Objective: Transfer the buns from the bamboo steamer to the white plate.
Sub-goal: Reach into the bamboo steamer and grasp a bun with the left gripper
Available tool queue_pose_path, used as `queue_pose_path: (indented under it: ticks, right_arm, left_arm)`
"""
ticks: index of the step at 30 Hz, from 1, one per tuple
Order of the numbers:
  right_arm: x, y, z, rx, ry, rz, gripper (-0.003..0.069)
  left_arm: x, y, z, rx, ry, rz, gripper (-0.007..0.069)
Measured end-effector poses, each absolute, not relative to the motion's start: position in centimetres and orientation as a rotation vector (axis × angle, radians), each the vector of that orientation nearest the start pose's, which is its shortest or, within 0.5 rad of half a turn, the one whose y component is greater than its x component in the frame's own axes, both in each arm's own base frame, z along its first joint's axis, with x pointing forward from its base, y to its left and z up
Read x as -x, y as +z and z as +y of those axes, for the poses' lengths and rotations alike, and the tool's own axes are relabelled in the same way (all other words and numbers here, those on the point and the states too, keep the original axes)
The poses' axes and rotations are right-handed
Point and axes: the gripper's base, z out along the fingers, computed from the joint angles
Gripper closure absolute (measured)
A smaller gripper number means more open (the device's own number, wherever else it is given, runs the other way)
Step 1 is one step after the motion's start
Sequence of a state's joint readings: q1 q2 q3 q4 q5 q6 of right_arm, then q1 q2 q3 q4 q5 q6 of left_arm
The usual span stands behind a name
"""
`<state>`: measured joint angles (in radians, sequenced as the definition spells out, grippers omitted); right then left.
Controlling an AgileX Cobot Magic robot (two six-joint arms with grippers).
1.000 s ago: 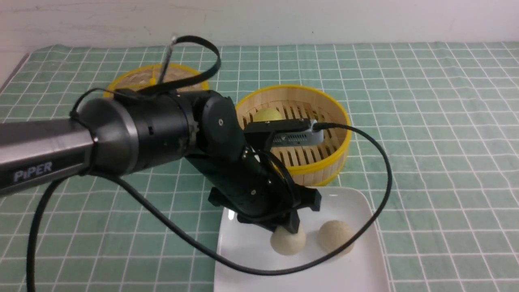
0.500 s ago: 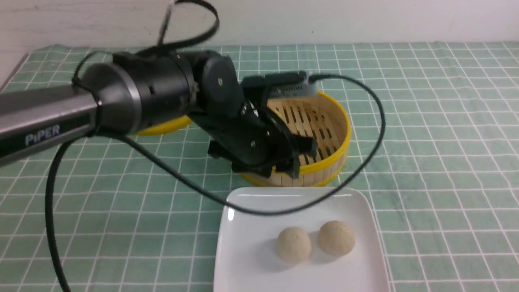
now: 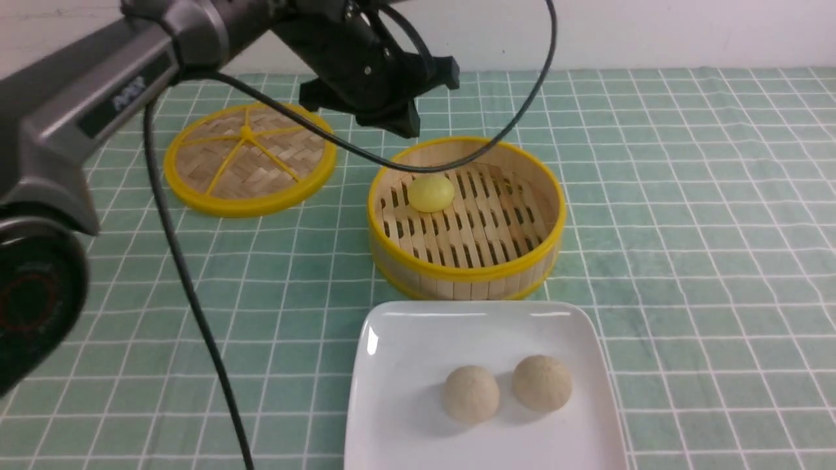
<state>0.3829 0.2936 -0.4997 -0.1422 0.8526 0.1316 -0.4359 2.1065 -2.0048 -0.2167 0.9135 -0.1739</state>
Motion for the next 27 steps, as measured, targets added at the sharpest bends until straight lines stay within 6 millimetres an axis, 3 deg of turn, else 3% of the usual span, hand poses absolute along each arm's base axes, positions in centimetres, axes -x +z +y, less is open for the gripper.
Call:
queue_pose_path:
  ticks: [5,10,15,21,25,27]
  right_arm:
    - [-5.1,28.8,1.0,0.302,0.136,2.103,0.0594]
    - [-5.1,28.8,1.0,0.302,0.136,2.101,0.059]
    - [-5.1,28.8,1.0,0.302,0.137,2.1,0.0583]
    - [-5.2,28.8,1.0,0.303,0.132,2.099,0.0578]
    - [-5.2,28.8,1.0,0.304,0.128,2.098,0.0573]
    - [-5.2,28.8,1.0,0.304,0.127,2.098,0.057]
  left_arm:
    - [-43.9,26.3,-23.2,-0.255,-0.51,2.572,0.0463]
    - [-44.4,26.1,-23.6,-0.265,-0.488,2.516,0.0293]
    - [-45.3,24.8,-23.7,-0.28,-0.439,2.49,0.023]
    - [-46.0,21.7,-24.0,-0.284,-0.413,2.53,0.0259]
    - [-46.3,20.8,-24.1,-0.281,-0.411,2.53,0.0337]
    - [-46.3,20.7,-24.1,-0.28,-0.411,2.534,0.0438]
